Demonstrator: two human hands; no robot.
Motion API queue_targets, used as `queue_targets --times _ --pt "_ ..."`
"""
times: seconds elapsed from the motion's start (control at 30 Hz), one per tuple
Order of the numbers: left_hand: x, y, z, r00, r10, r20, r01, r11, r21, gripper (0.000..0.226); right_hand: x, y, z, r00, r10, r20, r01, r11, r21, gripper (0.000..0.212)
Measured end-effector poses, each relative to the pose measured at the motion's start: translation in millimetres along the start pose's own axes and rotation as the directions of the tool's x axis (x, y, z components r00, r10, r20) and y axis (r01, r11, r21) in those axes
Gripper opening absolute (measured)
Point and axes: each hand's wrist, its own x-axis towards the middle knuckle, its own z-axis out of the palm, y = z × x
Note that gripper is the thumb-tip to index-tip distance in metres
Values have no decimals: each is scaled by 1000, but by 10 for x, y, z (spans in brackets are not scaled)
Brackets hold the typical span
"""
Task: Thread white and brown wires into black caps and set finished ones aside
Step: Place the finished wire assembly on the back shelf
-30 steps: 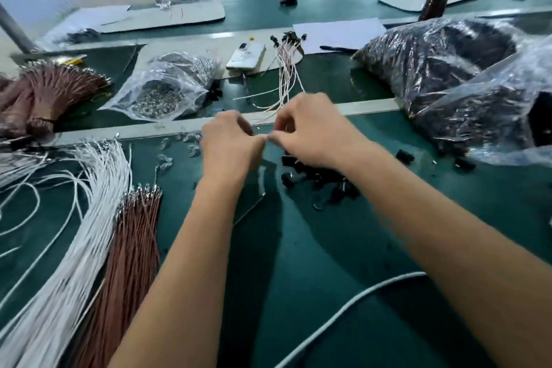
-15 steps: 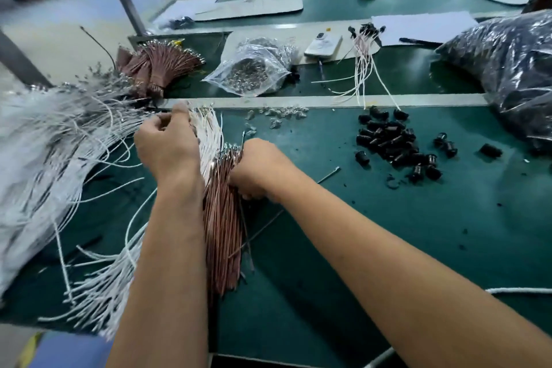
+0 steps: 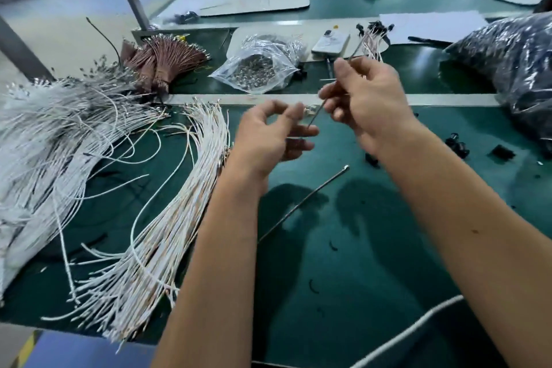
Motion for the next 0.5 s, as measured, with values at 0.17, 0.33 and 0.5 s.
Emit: queue_targets --times 0.17,0.33,0.5 --pt "40 -120 614 991 -59 120 71 992 -101 14 -22 13 -569 975 -62 -214 73 996 45 17" --pt "94 -279 962 999 -4 37 9 988 -152 15 -215 164 -869 992 111 -66 -108 993 46 7" --pt "112 -446 902 990 141 4 -140 987 -80 14 -289 273 -976 993 35 -113 -19 991 132 6"
